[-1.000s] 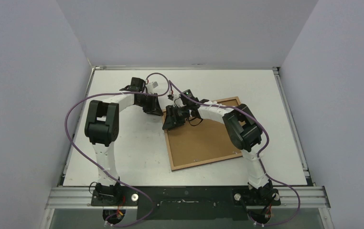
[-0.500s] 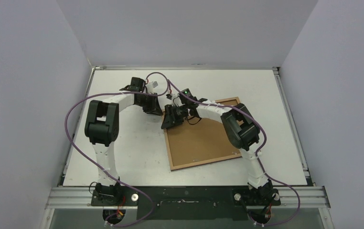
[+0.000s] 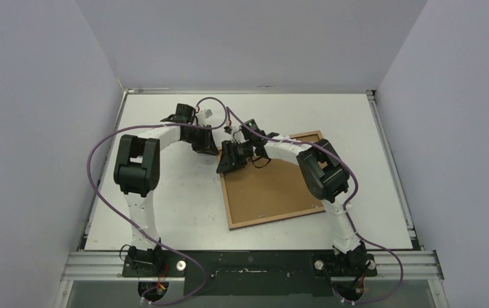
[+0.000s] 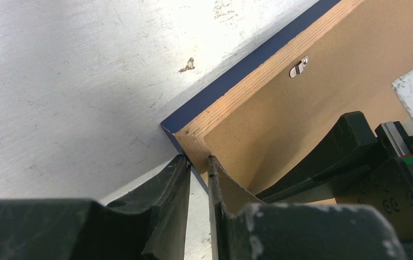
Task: Put the photo into the frame
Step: Install the photo frame at the center of the board, then adjust the photo frame at the center of the board.
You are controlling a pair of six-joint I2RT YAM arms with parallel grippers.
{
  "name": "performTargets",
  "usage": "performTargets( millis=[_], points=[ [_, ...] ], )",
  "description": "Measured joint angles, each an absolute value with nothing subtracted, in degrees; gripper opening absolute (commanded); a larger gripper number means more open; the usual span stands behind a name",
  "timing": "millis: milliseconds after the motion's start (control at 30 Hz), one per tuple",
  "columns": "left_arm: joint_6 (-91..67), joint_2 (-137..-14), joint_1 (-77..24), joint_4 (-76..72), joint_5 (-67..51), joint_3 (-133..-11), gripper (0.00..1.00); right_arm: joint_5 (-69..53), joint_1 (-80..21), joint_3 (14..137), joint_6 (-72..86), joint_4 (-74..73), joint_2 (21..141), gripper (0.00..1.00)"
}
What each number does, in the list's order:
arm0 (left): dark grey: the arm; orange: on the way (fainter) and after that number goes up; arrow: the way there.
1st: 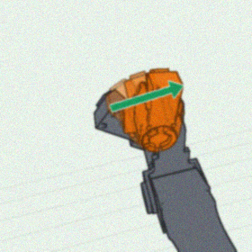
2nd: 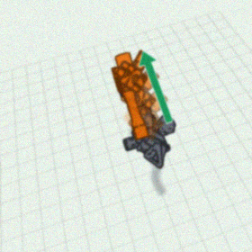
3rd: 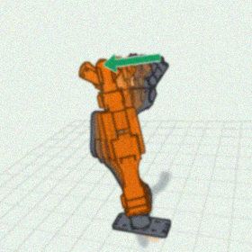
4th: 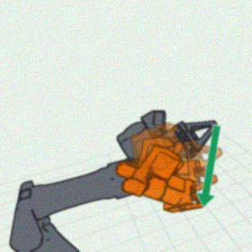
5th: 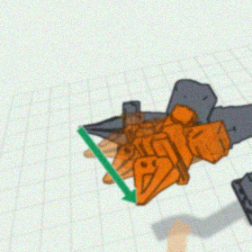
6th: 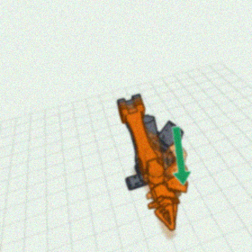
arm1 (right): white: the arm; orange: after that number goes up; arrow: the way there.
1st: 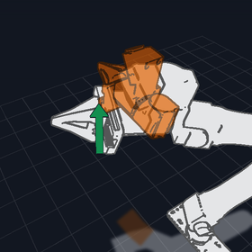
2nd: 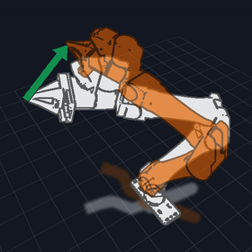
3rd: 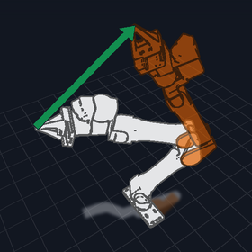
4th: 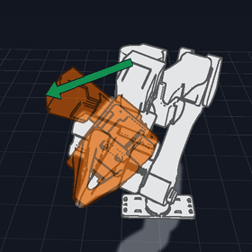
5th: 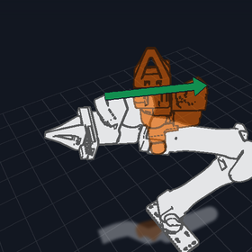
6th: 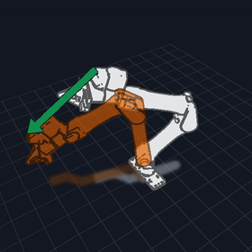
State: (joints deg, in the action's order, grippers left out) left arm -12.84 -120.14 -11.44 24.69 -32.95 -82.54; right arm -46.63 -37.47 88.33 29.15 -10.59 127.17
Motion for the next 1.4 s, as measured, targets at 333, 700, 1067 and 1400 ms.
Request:
performTargets(
  millis=[333,700,1067,1400],
  points=[
    [-10.79,-119.92,-11.20,28.27,-33.39,-85.56,0.50,-42.74,-35.77,89.03,34.13,-11.16,122.34,0.62],
    [-3.40,-124.57,-10.74,32.84,-34.35,-107.61,0.71,-31.55,-25.19,81.23,38.06,-10.37,107.37,0.64],
    [-0.67,-136.77,-14.11,35.38,-39.83,-114.34,0.48,-28.64,-22.65,64.05,42.83,-10.85,103.15,0.64],
    [-0.58,-136.84,-15.29,33.71,-41.87,-108.29,0.31,-28.47,-21.98,63.09,46.02,-7.14,103.07,0.64]
  ],
)
